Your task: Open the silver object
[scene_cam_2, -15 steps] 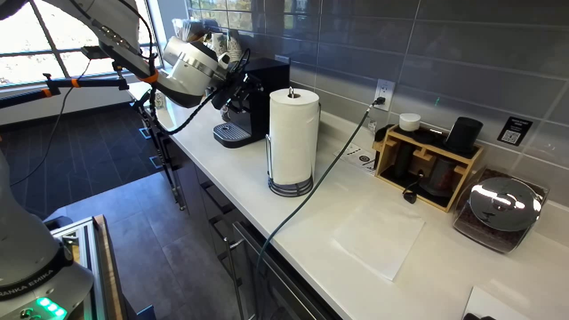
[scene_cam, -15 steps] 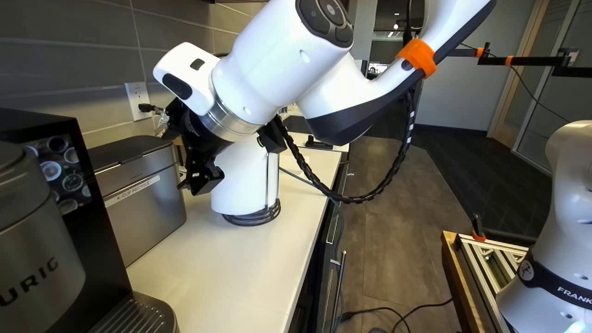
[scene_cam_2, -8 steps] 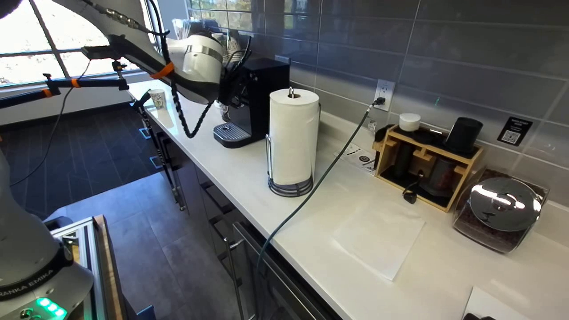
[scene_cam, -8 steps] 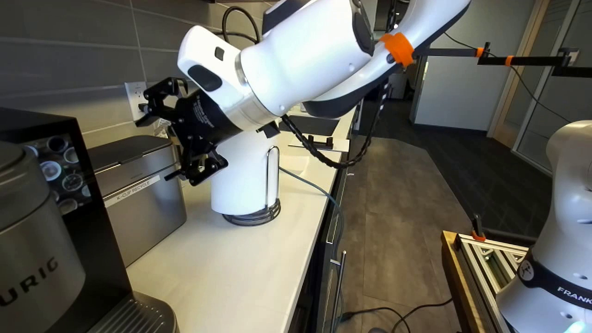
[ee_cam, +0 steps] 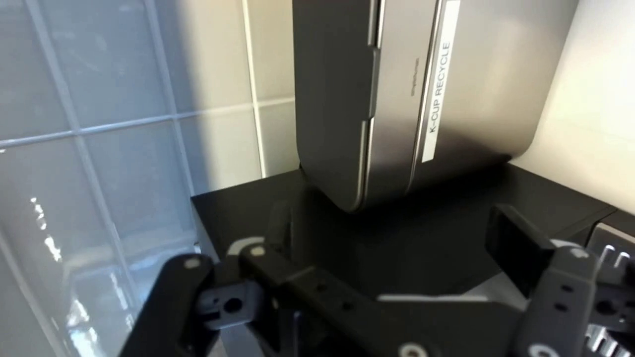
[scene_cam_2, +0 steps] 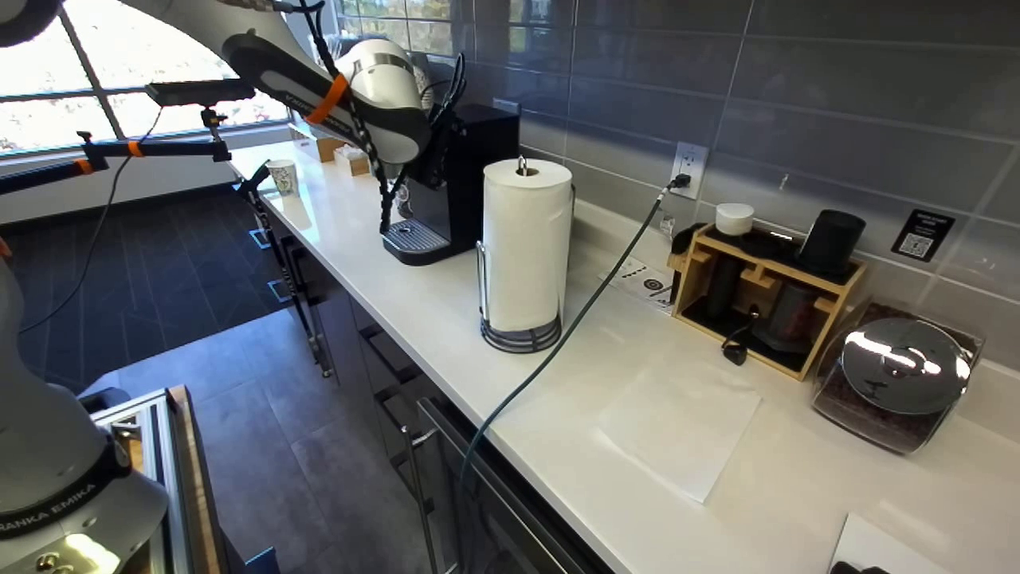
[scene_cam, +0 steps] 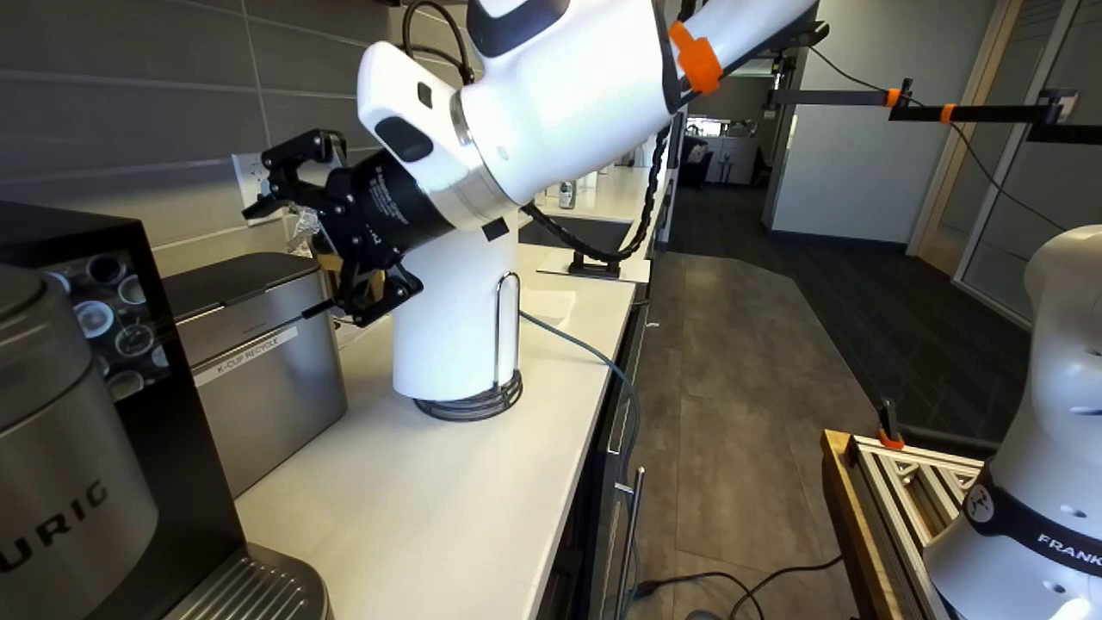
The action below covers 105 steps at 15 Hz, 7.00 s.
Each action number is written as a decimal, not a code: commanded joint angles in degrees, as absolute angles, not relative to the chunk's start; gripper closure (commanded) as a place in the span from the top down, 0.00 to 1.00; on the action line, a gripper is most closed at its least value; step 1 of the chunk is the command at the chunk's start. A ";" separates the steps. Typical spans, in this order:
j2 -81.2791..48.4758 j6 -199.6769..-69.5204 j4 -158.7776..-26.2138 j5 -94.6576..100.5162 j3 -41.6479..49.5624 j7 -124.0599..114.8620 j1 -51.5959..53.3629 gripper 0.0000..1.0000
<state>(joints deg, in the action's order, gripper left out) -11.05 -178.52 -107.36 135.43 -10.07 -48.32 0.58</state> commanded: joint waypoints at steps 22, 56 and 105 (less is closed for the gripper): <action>-17.13 -149.18 -109.34 140.27 -12.89 -59.21 2.18 1.00; -24.98 -150.22 -97.63 130.67 -11.40 -38.16 3.97 1.00; -18.22 -151.89 -104.73 109.34 -10.07 -18.40 3.90 1.00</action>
<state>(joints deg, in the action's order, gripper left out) -18.10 -152.38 -104.26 110.28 -10.67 -21.31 4.18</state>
